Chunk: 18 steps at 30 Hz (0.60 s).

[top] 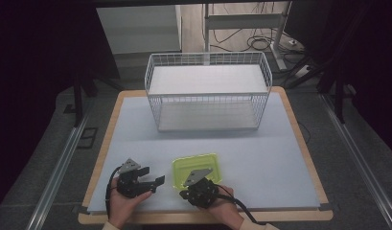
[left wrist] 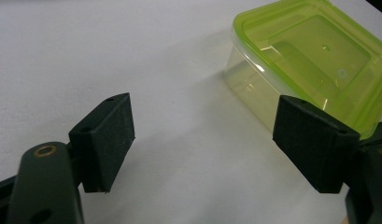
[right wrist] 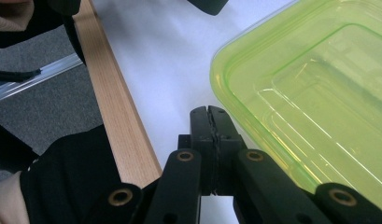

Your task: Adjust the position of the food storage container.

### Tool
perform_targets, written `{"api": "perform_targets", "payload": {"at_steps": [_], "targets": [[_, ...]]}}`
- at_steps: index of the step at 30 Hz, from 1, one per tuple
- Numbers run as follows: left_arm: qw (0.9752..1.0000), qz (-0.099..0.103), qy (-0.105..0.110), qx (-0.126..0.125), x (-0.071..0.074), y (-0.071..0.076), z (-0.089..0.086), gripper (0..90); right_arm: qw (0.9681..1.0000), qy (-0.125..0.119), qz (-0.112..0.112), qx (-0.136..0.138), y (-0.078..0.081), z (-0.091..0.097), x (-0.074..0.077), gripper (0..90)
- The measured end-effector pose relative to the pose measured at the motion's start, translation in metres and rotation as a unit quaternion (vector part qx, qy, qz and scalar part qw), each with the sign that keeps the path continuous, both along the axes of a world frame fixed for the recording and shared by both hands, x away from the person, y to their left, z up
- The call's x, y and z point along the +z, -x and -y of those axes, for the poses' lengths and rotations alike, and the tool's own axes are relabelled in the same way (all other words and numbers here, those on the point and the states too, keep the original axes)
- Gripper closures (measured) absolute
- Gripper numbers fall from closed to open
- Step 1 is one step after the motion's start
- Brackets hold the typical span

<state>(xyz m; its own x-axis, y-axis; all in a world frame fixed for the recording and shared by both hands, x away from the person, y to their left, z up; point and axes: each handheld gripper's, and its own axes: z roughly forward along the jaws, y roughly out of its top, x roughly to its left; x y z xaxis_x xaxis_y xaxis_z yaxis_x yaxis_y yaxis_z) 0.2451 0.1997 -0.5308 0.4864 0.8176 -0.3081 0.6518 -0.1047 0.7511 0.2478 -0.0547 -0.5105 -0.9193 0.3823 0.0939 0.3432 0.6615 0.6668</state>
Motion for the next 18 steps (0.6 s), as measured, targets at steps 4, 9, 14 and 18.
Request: {"api": "perform_targets", "payload": {"at_steps": [4, 9, 14, 18], "targets": [[1.0000, -0.002, 0.000, 0.001, -0.0004, -0.0004, -0.0002, 20.6, 1.0000, -0.004, 0.002, -0.004, -0.0021, -0.0025, 0.0003, 89.7], [1.0000, -0.001, 0.000, -0.001, -0.0002, 0.0000, 0.0002, 20.6, 0.9999, -0.003, 0.005, -0.008, -0.0028, -0.0066, -0.0015, 89.7], [1.0000, -0.001, 0.001, -0.001, 0.0000, 0.0003, 0.0000, 20.7, 0.9999, -0.004, 0.007, -0.012, -0.0037, -0.0081, -0.0015, 89.8], [1.0000, -0.002, 0.000, -0.002, 0.0001, 0.0004, 0.0002, 20.7, 0.9999, -0.002, 0.009, -0.013, -0.0039, -0.0088, -0.0031, 89.8]]}}
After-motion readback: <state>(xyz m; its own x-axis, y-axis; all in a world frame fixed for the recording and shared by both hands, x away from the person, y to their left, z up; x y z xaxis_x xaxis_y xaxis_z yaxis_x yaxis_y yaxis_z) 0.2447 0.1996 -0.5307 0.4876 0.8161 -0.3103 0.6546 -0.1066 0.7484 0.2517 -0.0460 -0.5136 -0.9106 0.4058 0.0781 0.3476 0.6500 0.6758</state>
